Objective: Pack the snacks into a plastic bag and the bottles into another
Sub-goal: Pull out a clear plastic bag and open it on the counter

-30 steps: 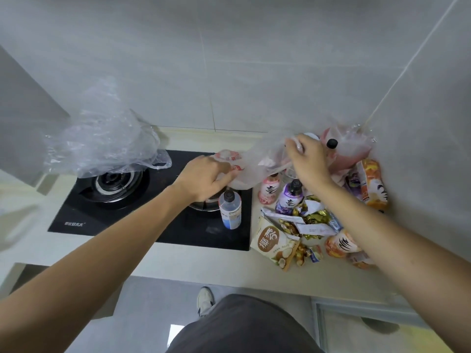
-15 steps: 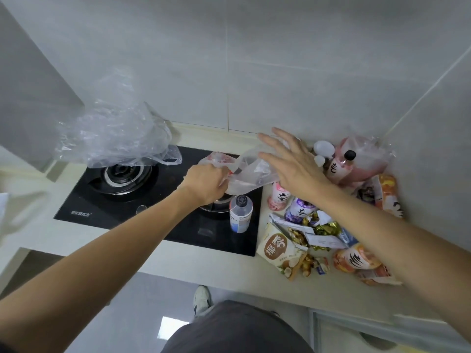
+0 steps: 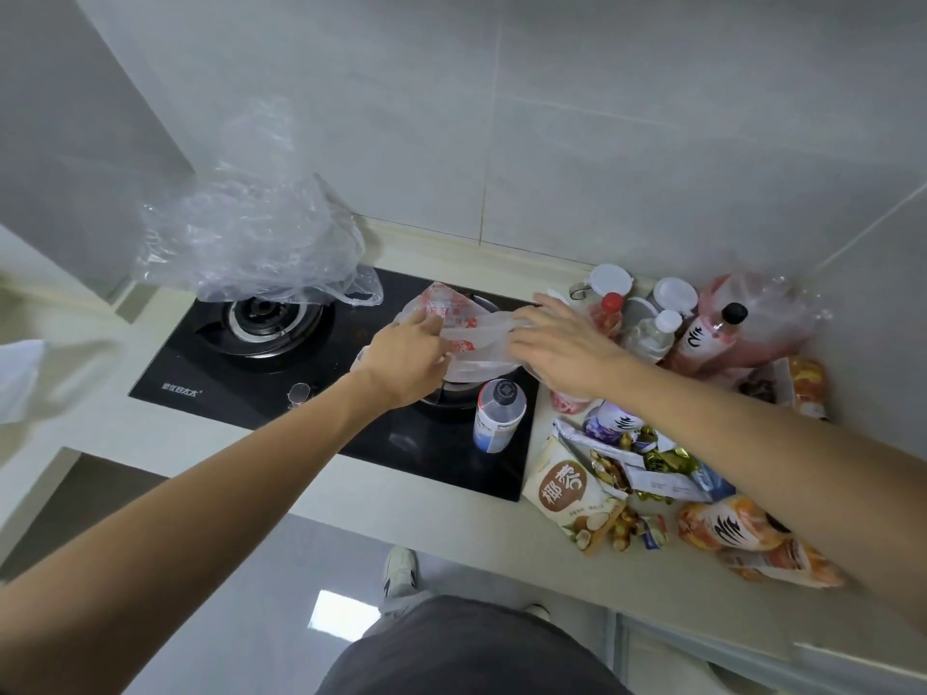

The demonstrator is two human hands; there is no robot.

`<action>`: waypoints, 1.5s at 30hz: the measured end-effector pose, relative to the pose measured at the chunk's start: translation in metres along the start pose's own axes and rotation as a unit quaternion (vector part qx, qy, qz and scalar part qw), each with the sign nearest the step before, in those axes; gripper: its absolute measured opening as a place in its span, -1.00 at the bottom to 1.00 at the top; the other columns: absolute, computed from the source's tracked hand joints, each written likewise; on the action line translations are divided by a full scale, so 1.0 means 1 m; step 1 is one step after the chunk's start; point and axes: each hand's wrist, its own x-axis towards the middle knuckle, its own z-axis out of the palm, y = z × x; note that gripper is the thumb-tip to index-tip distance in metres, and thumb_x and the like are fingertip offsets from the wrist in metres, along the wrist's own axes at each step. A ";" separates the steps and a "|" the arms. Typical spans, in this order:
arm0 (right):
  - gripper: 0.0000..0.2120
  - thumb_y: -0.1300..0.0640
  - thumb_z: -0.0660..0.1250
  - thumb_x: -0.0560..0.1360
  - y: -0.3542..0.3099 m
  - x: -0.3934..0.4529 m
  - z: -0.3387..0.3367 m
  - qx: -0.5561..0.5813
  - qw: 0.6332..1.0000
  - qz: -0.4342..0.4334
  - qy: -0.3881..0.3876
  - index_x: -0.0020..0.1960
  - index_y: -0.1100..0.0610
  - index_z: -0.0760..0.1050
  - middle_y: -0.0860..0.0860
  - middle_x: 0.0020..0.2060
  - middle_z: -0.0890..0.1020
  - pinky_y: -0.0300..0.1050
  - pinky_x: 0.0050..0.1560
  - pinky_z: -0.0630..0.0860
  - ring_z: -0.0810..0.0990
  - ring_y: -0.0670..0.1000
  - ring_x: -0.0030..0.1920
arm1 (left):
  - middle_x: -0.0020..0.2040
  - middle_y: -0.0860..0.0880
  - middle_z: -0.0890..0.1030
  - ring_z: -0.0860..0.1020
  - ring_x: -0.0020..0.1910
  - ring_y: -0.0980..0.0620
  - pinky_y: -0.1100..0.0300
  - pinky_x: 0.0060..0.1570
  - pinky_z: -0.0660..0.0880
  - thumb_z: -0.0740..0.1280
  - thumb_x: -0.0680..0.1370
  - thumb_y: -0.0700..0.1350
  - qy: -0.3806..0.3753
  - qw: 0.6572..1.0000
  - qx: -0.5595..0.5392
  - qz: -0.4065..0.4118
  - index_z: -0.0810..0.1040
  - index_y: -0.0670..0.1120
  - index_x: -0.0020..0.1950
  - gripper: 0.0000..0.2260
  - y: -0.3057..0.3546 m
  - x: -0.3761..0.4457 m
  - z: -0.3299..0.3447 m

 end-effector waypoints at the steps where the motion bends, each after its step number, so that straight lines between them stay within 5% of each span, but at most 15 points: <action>1: -0.77 0.11 0.35 0.54 0.000 0.001 0.000 -0.013 1.000 0.021 -0.003 0.17 0.00 0.64 -0.05 0.17 0.67 0.21 0.61 0.05 0.42 0.11 0.42 | 0.14 -0.07 0.55 0.45 0.22 -0.09 0.00 -0.03 0.48 0.22 0.64 -0.03 0.012 1.000 0.000 0.018 0.65 -0.15 0.05 -0.74 -0.004 -0.003 0.001; 5: -0.52 -0.14 0.02 0.67 0.002 0.006 -0.003 -0.005 0.996 0.094 -0.001 0.10 -0.01 0.70 0.01 0.24 0.64 0.18 0.58 0.08 0.42 0.11 0.42 | -0.20 0.01 0.57 0.47 0.06 -0.05 0.08 -0.14 0.31 0.23 0.64 -0.01 0.040 0.998 -0.012 0.050 0.47 -0.04 -0.24 -0.73 -0.019 -0.016 0.006; 8: -0.42 -0.23 0.00 0.68 0.007 0.008 -0.001 0.010 0.991 0.132 0.006 -0.02 0.01 0.74 0.00 0.40 0.55 0.22 0.58 0.12 0.36 0.12 0.49 | -0.32 0.03 0.45 0.35 -0.10 0.03 0.08 -0.13 0.29 0.13 0.68 0.08 0.040 0.999 0.000 0.021 0.49 -0.05 -0.33 -0.57 -0.025 -0.021 0.010; 11: -0.47 -0.22 0.08 0.69 0.013 0.011 0.000 0.010 0.986 0.164 0.016 0.01 0.04 0.75 -0.05 0.35 0.60 0.18 0.54 0.16 0.40 0.11 0.44 | -0.38 0.02 0.35 0.35 -0.16 0.00 0.06 -0.12 0.26 0.04 0.70 0.10 0.004 0.999 0.045 -0.016 0.50 -0.08 -0.33 -0.50 -0.027 -0.023 0.010; 19: -0.56 -0.16 0.45 0.50 0.023 0.007 -0.002 -0.035 0.983 0.175 -0.040 0.25 0.10 0.66 -0.02 0.26 0.64 0.11 0.48 0.15 0.38 0.16 0.41 | -0.21 0.00 0.55 0.47 -0.09 -0.02 0.02 0.11 0.29 -0.07 0.59 0.32 -0.094 0.979 0.136 -0.117 0.58 0.00 -0.16 -0.43 -0.016 -0.025 0.001; 24: -0.61 -0.15 0.59 0.36 0.022 -0.004 -0.001 -0.014 0.985 0.168 -0.034 -0.09 0.19 0.74 0.06 0.18 0.69 0.21 0.44 0.24 0.45 0.26 0.35 | -0.03 -0.01 0.57 0.40 0.14 -0.06 -0.06 0.18 0.23 0.12 0.50 0.47 -0.103 0.969 0.167 -0.151 0.67 0.09 -0.01 -0.46 -0.016 -0.025 0.010; 30: -0.86 0.11 0.57 0.33 0.020 -0.014 0.005 -0.008 0.987 0.157 -0.037 -0.30 0.14 0.65 0.04 -0.23 0.63 0.13 0.34 0.37 0.51 0.18 0.11 | 0.27 -0.03 0.49 0.32 0.27 -0.09 -0.14 0.31 0.21 -0.04 0.51 0.42 -0.077 0.972 0.194 -0.111 0.72 0.06 -0.05 -0.36 -0.025 -0.032 0.018; 34: -0.88 0.17 0.55 0.35 0.017 -0.022 0.006 0.000 0.993 0.112 -0.035 -0.19 0.04 0.64 0.03 -0.27 0.62 0.21 0.45 0.34 0.55 0.16 0.04 | 0.25 0.06 0.59 0.34 0.33 -0.08 -0.18 0.41 0.11 0.07 0.61 0.29 -0.105 0.970 0.203 -0.078 0.71 0.06 0.02 -0.52 -0.029 -0.036 0.017; 38: -0.86 -0.05 0.39 0.56 0.015 -0.029 0.001 -0.040 0.984 0.143 -0.096 0.05 -0.10 0.70 0.02 -0.06 0.69 0.16 0.54 0.14 0.52 0.10 0.22 | -0.09 0.10 0.67 0.39 0.34 -0.09 -0.19 0.48 -0.03 0.14 0.63 0.13 -0.135 0.962 0.231 -0.061 0.69 0.10 -0.05 -0.67 -0.042 -0.042 0.019; 41: -0.54 -0.27 0.14 0.62 0.018 -0.028 -0.002 -0.039 0.974 0.202 -0.094 -0.10 -0.06 0.72 0.02 0.03 0.70 0.14 0.55 0.09 0.46 0.09 0.33 | -0.17 0.04 0.66 0.41 0.33 -0.07 -0.06 0.52 0.03 0.10 0.65 0.19 -0.101 0.968 0.220 -0.071 0.67 0.05 -0.18 -0.56 -0.053 -0.044 0.019; 45: -0.44 -0.32 0.14 0.61 0.021 -0.022 -0.006 -0.039 0.971 0.232 -0.048 -0.20 0.03 0.71 0.01 -0.12 0.67 0.12 0.44 0.24 0.48 0.08 0.18 | -0.23 -0.03 0.68 0.50 0.24 -0.06 0.02 0.46 0.17 0.17 0.59 0.33 -0.036 0.980 0.177 -0.080 0.71 -0.02 -0.25 -0.46 -0.069 -0.046 0.018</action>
